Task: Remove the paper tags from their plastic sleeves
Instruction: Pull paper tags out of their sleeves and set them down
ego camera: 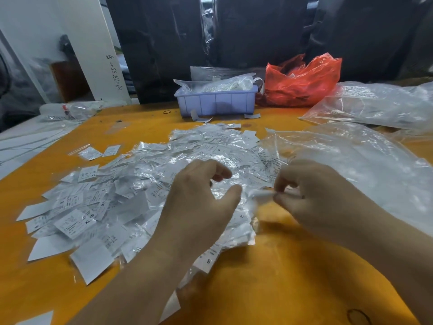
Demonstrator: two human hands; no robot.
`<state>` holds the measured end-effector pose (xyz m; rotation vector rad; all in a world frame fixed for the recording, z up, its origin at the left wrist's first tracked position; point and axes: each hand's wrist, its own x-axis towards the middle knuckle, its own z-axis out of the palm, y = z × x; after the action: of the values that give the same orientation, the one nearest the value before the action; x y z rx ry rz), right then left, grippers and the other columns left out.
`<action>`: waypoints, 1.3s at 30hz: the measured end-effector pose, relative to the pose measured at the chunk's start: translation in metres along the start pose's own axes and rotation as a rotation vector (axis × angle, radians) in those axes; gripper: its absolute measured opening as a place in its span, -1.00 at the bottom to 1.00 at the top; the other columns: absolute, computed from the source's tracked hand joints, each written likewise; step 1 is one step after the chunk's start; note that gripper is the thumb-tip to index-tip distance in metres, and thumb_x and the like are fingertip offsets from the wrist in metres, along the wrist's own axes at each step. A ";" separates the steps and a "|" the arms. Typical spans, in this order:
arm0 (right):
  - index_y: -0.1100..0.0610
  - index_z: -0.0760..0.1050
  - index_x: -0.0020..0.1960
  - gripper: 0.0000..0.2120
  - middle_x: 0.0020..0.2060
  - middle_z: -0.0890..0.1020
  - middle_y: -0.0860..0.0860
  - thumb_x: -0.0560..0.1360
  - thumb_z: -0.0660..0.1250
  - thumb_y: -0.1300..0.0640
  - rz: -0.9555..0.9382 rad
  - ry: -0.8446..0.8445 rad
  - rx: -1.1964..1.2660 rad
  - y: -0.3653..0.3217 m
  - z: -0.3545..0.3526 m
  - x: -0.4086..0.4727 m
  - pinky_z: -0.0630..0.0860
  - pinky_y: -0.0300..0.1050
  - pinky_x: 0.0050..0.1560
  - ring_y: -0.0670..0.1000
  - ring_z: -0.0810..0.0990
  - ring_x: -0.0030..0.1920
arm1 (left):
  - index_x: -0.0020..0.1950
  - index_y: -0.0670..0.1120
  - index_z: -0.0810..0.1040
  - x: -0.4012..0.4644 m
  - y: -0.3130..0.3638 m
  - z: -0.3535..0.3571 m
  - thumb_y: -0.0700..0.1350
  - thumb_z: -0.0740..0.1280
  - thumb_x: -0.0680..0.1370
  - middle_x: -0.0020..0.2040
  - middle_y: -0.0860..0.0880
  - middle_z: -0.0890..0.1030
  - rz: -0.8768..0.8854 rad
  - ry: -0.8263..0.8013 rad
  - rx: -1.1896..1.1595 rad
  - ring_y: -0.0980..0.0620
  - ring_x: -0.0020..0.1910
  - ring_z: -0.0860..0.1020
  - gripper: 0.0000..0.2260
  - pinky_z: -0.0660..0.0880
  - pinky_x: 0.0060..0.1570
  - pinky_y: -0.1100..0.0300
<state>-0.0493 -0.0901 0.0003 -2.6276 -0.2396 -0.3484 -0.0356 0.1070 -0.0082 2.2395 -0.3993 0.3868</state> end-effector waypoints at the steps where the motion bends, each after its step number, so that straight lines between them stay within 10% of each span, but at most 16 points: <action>1: -0.07 0.48 -0.24 -0.81 -0.25 0.51 -0.18 0.48 0.43 0.11 -0.027 0.100 0.047 -0.001 -0.002 0.000 0.30 -0.39 -0.29 -0.20 0.47 -0.21 | -0.07 0.12 0.57 0.000 0.002 0.001 0.11 0.41 0.47 -0.16 0.16 0.59 -0.015 -0.060 -0.101 0.28 -0.10 0.52 -0.89 0.40 -0.20 0.50; 9: 0.06 0.57 -0.10 -0.80 -0.24 0.59 -0.12 0.38 0.52 0.28 -0.317 0.189 0.231 -0.013 0.005 -0.008 0.48 -0.15 -0.26 -0.09 0.58 -0.20 | -0.11 0.12 0.61 0.000 0.006 0.007 0.29 0.18 0.50 -0.27 0.02 0.66 -0.102 -0.348 -0.471 0.16 -0.36 0.54 -0.68 0.40 -0.36 0.34; 17: 0.05 0.61 0.01 -0.80 -0.28 0.61 -0.12 0.41 0.51 0.21 -0.298 0.092 0.357 -0.011 0.002 -0.009 0.49 -0.29 -0.18 -0.09 0.58 -0.18 | -0.16 0.00 0.64 0.001 0.002 0.002 -0.11 0.33 0.59 -0.30 0.02 0.66 -0.118 -0.311 -0.499 0.14 -0.36 0.54 -0.84 0.41 -0.38 0.36; 22: 0.07 0.62 -0.02 -0.88 -0.17 0.63 -0.07 0.56 0.29 0.16 -0.202 0.239 0.050 -0.003 -0.005 -0.003 0.51 -0.06 -0.21 -0.03 0.55 -0.14 | -0.09 -0.05 0.62 0.000 0.005 0.001 -0.21 0.36 0.54 -0.27 0.03 0.68 -0.155 -0.290 -0.485 0.11 -0.37 0.59 -0.92 0.52 -0.37 0.25; 29: 0.05 0.45 -0.07 -0.84 -0.07 0.42 -0.04 0.52 0.16 0.26 0.179 -0.178 -0.399 0.013 0.001 0.001 0.55 0.03 -0.04 0.01 0.40 -0.10 | -0.13 -0.06 0.60 -0.001 0.007 0.003 -0.24 0.36 0.53 -0.28 0.05 0.68 -0.150 -0.279 -0.451 0.12 -0.37 0.59 -0.90 0.52 -0.35 0.30; 34: 0.01 0.44 0.19 -0.75 0.10 0.40 -0.01 0.56 0.16 0.22 0.223 -0.143 -0.479 0.015 0.002 0.002 0.56 0.02 -0.09 0.07 0.44 0.00 | -0.14 -0.07 0.60 -0.002 0.009 0.004 -0.23 0.36 0.53 -0.28 0.08 0.68 -0.128 -0.287 -0.418 0.15 -0.36 0.59 -0.91 0.53 -0.34 0.31; 39: 0.00 0.34 0.11 -0.80 -0.23 0.29 -0.08 0.55 0.15 0.24 0.251 -0.191 -0.535 0.009 0.003 0.001 0.46 -0.06 -0.23 0.06 0.35 -0.13 | -0.13 -0.09 0.59 -0.003 0.009 0.004 -0.23 0.36 0.53 -0.27 0.07 0.68 -0.125 -0.290 -0.408 0.13 -0.36 0.58 -0.92 0.53 -0.32 0.30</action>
<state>-0.0457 -0.0965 -0.0063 -3.1744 0.1472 -0.0780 -0.0411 0.0986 -0.0054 1.9070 -0.4418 -0.0854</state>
